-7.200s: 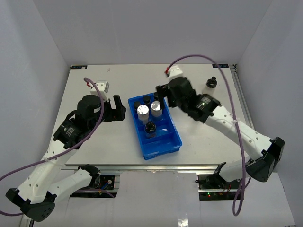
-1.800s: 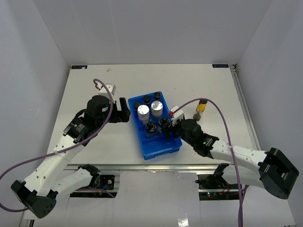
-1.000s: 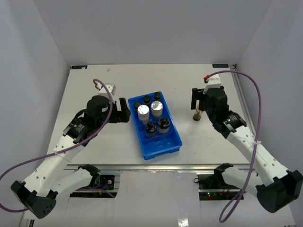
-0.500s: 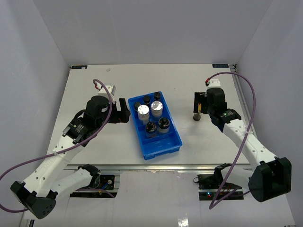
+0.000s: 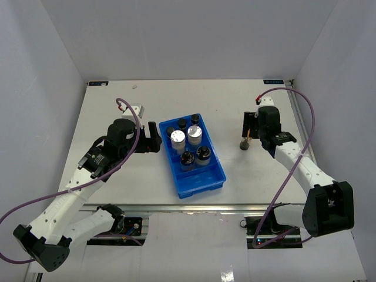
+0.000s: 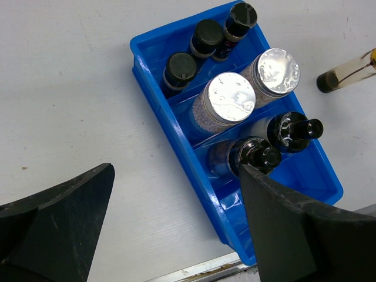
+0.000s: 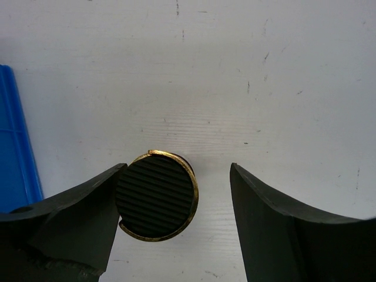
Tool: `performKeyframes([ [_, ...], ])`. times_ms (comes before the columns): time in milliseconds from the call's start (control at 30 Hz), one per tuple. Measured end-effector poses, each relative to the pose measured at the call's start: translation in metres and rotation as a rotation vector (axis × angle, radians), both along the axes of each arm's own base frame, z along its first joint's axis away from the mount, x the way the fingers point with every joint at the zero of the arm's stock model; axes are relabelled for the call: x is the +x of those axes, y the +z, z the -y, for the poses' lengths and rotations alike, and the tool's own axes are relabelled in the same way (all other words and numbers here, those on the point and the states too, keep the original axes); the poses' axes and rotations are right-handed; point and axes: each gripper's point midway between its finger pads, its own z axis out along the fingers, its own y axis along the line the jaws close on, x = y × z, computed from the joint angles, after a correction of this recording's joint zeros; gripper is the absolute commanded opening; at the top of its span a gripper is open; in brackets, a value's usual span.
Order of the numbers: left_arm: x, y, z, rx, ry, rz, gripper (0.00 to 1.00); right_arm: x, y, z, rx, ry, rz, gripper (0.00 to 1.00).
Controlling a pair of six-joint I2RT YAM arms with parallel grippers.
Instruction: Organize the condiment bottles
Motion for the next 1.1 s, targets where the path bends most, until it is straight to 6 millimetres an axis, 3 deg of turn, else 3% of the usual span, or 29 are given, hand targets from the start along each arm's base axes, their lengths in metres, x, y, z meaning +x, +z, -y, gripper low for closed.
performKeyframes([
  [333, 0.0, 0.0, 0.0, 0.0, 0.001, -0.001, 0.98, 0.002, -0.004, -0.006, 0.008, 0.032, -0.007, 0.28],
  [433, 0.0, 0.0, 0.0, -0.001, 0.001, -0.001, 0.98, 0.001, -0.004, -0.005, 0.001, 0.039, -0.009, 0.09],
  [600, -0.001, 0.0, 0.0, -0.001, 0.001, -0.001, 0.98, -0.012, 0.005, -0.008, 0.01, 0.07, -0.017, 0.08],
  [733, -0.001, 0.0, 0.0, -0.004, 0.002, -0.003, 0.98, -0.026, 0.041, -0.019, 0.025, 0.131, 0.033, 0.08],
  [967, -0.002, 0.001, 0.004, -0.026, -0.005, -0.009, 0.98, -0.073, 0.142, -0.072, 0.114, 0.384, 0.233, 0.08],
  [1100, -0.002, 0.0, 0.007, -0.039, -0.012, -0.019, 0.98, -0.107, 0.16, -0.102, 0.156, 0.54, 0.243, 0.08],
])
